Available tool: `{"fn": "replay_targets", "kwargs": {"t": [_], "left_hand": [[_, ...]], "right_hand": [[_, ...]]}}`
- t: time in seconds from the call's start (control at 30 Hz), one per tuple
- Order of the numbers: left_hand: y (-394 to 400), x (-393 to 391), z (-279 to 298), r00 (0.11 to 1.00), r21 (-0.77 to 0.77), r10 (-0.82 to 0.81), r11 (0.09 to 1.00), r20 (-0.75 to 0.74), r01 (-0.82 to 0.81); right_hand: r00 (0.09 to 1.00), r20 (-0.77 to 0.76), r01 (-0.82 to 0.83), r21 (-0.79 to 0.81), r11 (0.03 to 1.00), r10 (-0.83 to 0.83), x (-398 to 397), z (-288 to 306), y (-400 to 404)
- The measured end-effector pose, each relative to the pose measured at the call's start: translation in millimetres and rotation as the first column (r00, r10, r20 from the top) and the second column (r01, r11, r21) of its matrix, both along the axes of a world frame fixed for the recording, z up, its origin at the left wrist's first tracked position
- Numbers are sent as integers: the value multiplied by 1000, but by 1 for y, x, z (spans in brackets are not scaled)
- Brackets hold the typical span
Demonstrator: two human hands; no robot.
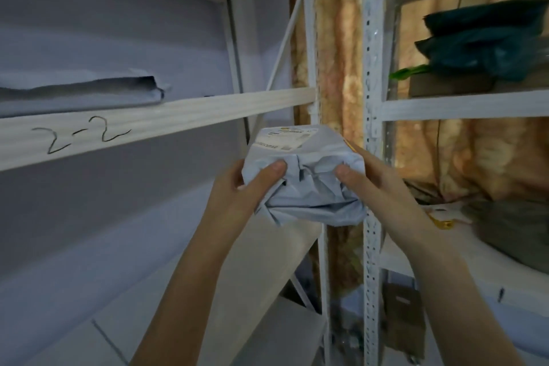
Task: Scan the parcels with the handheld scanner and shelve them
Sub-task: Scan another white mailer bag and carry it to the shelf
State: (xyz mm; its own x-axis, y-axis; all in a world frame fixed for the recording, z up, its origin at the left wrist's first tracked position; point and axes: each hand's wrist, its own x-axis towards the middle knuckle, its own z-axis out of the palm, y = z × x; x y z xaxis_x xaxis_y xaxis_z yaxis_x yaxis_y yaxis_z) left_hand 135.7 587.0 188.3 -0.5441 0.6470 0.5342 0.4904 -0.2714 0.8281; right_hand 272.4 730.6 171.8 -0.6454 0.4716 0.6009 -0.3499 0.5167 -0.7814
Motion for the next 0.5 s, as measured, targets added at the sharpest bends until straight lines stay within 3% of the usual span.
{"fn": "replay_targets", "kwargs": {"t": [0.23,0.37,0.5], "left_hand": [[67,-10,65,988,179,74,983,-136,-49],[84,-24,98,955,189,89,981,-283,-35],[95,-45,117,941,170,152,980,-302,-104]], "right_hand": [[976,-190,110,20,994,-104,-10,60,39],[966,-248,94,56,994,-77,-27,89,62],[965,-260,4,109,994,25,-53,107,85]]}}
